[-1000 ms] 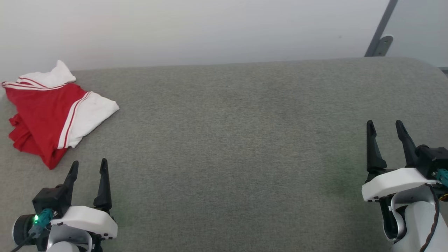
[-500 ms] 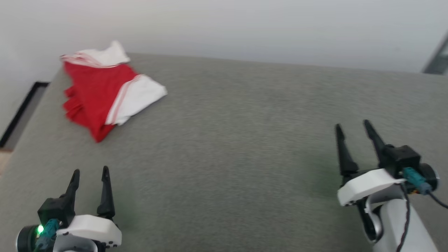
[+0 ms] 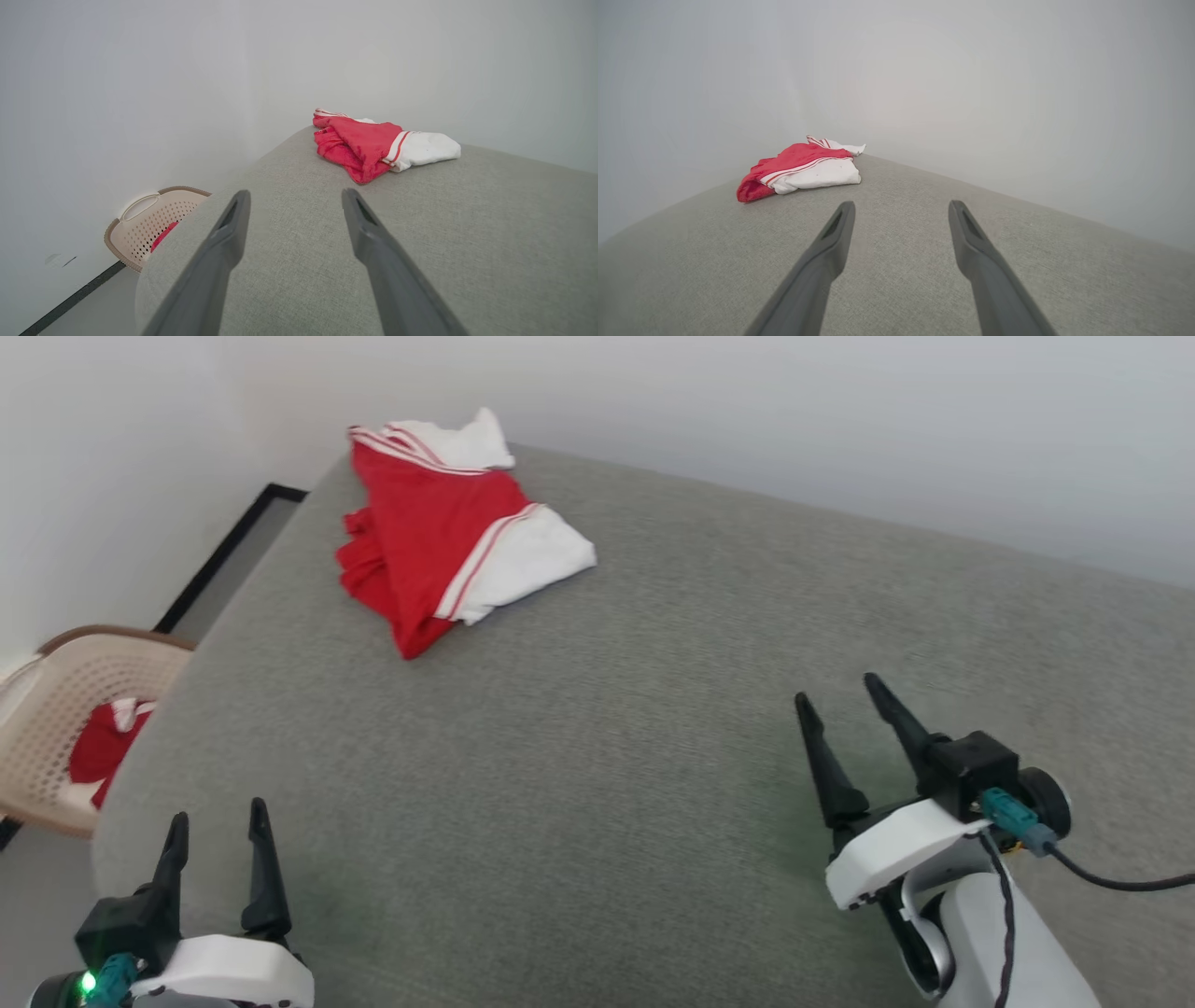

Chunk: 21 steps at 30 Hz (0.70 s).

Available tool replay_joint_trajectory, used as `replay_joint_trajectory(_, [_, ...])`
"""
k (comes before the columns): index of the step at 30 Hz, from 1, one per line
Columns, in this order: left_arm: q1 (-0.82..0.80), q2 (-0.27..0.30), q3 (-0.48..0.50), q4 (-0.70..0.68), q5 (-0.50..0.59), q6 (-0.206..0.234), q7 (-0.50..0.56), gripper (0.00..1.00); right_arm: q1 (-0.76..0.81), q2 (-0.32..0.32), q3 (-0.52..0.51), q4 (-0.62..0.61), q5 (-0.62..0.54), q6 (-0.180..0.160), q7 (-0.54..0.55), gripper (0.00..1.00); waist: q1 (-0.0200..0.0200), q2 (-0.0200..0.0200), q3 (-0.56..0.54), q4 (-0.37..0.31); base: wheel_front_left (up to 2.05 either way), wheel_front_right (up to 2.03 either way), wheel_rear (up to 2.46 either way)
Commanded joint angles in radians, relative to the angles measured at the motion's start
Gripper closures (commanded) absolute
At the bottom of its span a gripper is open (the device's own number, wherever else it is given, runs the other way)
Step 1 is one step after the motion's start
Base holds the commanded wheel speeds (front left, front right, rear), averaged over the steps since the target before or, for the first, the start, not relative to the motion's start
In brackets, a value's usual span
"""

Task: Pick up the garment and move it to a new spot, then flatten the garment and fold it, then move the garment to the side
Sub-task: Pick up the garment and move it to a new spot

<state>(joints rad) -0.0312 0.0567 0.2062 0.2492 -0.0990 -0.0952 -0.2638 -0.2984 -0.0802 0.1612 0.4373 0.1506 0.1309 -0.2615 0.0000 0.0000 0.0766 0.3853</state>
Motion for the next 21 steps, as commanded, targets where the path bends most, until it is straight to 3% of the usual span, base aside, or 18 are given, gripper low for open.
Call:
replay_joint_trajectory(1, [0.013, -0.002, 0.006, -0.007, -0.006, 0.006, -0.001, 0.00, -0.014, 0.002, 0.010, 0.005, 0.010, 0.000, -0.005, 0.00, 0.0000, 0.0000, -0.003, 0.019, 0.00, 0.00, 0.00])
replay_joint_trajectory(11, [0.018, -0.005, 0.002, -0.021, -0.024, -0.003, -0.001, 0.00, -0.023, 0.005, 0.053, 0.010, 0.026, 0.000, -0.005, 0.00, 0.0000, 0.0000, -0.003, -0.002, 0.00, 0.00, 0.00])
replay_joint_trajectory(14, [-0.020, -0.001, -0.024, -0.010, -0.012, -0.018, -0.001, 0.00, -0.028, 0.003, 0.051, 0.009, 0.031, 0.000, -0.005, 0.00, 0.0000, 0.0000, 0.009, -0.040, 0.00, 0.00, 0.00])
replay_joint_trajectory(21, [-0.167, 0.080, -0.056, 0.070, -0.030, -0.034, -0.001, 0.00, -0.045, 0.010, 0.061, 0.001, 0.034, 0.000, -0.005, 0.00, 0.0000, 0.0000, 0.054, -0.172, 0.00, 0.00, 0.00])
